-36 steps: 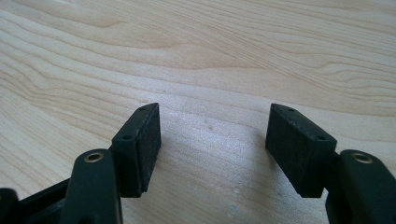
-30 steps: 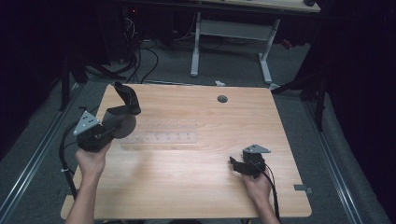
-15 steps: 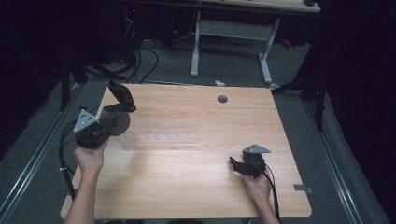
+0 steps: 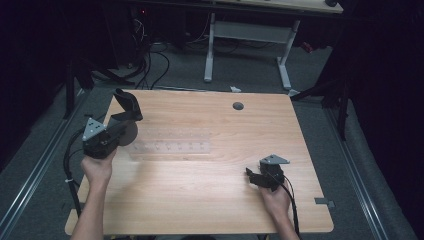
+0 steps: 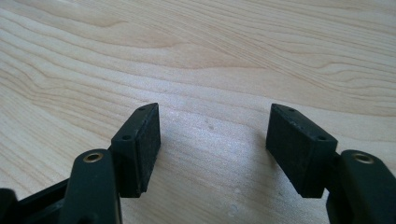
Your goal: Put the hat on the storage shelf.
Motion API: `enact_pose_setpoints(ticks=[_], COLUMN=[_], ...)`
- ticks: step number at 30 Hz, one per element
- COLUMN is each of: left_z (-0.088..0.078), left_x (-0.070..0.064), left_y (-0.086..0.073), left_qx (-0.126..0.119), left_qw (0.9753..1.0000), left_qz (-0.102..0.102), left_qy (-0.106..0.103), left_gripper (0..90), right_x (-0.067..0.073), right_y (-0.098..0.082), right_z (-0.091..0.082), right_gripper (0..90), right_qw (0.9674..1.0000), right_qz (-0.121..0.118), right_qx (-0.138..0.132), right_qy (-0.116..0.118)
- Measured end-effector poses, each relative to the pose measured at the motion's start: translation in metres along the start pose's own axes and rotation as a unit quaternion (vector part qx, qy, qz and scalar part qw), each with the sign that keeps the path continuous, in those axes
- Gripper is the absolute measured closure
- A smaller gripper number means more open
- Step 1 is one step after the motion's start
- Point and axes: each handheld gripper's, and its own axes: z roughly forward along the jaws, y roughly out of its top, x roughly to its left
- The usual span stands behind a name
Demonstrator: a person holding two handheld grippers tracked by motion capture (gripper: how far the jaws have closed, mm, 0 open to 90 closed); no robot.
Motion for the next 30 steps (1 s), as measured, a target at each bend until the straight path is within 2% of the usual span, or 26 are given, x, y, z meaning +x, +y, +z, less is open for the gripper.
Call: enact_pose_setpoints(ticks=[15,20,28,30], left_z=[0.008,0.009,0.009,0.009], left_x=[0.0,-0.001,0.003,0.003], left_y=[-0.009,-0.013,-0.023,-0.026], left_qx=[0.003,0.008,0.012,0.017], left_qw=[0.9999,0.9998,0.9997,0.9996], left_qz=[-0.001,0.01,-0.002,0.001], left_qy=[0.014,0.018,0.022,0.025], left_gripper=[86.2,86.3,86.2,86.2], right_x=[0.0,0.0,0.0,0.0], right_y=[0.0,0.0,0.0,0.0], right_z=[0.0,0.0,0.0,0.0], right_gripper=[35.6,35.6,35.6,35.6], right_qw=[1.0,1.0,1.0,1.0], right_qz=[0.0,0.0,0.0,0.0], right_qx=[0.0,0.0,0.0,0.0], right_qy=[0.001,0.001,0.001,0.001])
